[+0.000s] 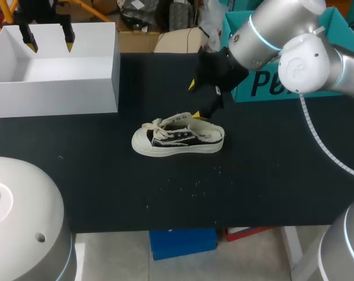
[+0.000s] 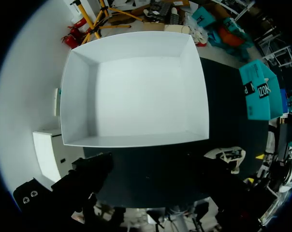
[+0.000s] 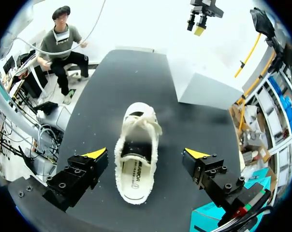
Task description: Take the shoe out of the shoebox, open the shoe tongue, remove and reinsert the insole, then place the shoe into the shoebox
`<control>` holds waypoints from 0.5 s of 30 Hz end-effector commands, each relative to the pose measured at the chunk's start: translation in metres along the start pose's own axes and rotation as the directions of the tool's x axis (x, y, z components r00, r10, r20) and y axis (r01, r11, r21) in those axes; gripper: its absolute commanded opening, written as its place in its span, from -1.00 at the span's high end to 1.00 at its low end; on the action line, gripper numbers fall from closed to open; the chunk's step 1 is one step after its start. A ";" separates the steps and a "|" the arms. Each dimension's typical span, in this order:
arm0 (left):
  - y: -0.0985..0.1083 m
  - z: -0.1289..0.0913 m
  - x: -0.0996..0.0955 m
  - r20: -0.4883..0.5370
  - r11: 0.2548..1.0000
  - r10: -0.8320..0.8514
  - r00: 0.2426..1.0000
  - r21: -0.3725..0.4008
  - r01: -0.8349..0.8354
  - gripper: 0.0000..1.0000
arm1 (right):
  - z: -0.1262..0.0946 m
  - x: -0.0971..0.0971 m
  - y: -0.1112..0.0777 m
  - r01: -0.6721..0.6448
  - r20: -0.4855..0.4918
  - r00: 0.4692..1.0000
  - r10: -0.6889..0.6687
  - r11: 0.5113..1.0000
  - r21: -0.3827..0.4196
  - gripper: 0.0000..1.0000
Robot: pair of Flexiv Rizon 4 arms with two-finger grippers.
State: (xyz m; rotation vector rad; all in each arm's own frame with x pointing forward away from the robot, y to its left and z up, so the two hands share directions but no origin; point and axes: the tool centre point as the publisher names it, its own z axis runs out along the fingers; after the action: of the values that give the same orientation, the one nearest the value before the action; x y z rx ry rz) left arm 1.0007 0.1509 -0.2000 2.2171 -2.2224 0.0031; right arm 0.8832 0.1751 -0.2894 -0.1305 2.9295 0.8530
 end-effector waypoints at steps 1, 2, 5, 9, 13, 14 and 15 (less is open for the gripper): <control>0.000 0.000 0.000 0.002 1.000 -0.001 1.000 -0.001 0.001 -1.00 | 0.001 0.000 0.000 0.000 0.001 1.000 0.000 1.000 0.000 -1.00; 0.000 0.000 0.000 0.002 1.000 -0.001 1.000 -0.001 0.001 -1.00 | 0.001 0.000 0.000 0.000 0.001 1.000 0.000 1.000 0.000 -1.00; 0.000 0.000 0.000 0.002 1.000 -0.001 1.000 -0.001 0.001 -1.00 | 0.002 0.010 -0.005 -0.014 0.000 1.000 0.014 0.999 -0.039 -1.00; 0.000 0.000 0.000 0.002 1.000 -0.001 1.000 -0.001 0.001 -1.00 | 0.003 0.015 -0.017 -0.010 0.004 1.000 0.011 0.997 -0.081 -1.00; 0.000 0.000 0.000 0.002 1.000 -0.001 1.000 -0.001 0.001 -1.00 | 0.003 0.019 -0.028 -0.018 0.020 1.000 0.020 0.996 -0.091 -1.00; 0.000 0.000 0.000 0.002 1.000 -0.001 1.000 -0.001 0.001 -1.00 | 0.003 0.019 -0.030 -0.021 0.024 0.999 0.024 0.995 -0.101 -1.00; 0.000 0.000 0.000 0.002 1.000 -0.001 1.000 -0.001 0.001 -1.00 | 0.004 0.019 -0.033 -0.020 0.024 0.999 0.022 0.995 -0.101 -1.00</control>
State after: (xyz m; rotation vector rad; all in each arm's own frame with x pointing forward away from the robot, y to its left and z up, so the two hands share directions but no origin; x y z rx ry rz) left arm 1.0008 0.1509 -0.2001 2.2171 -2.2225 0.0031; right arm 0.8750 0.1564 -0.3072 -0.0967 2.9003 0.9455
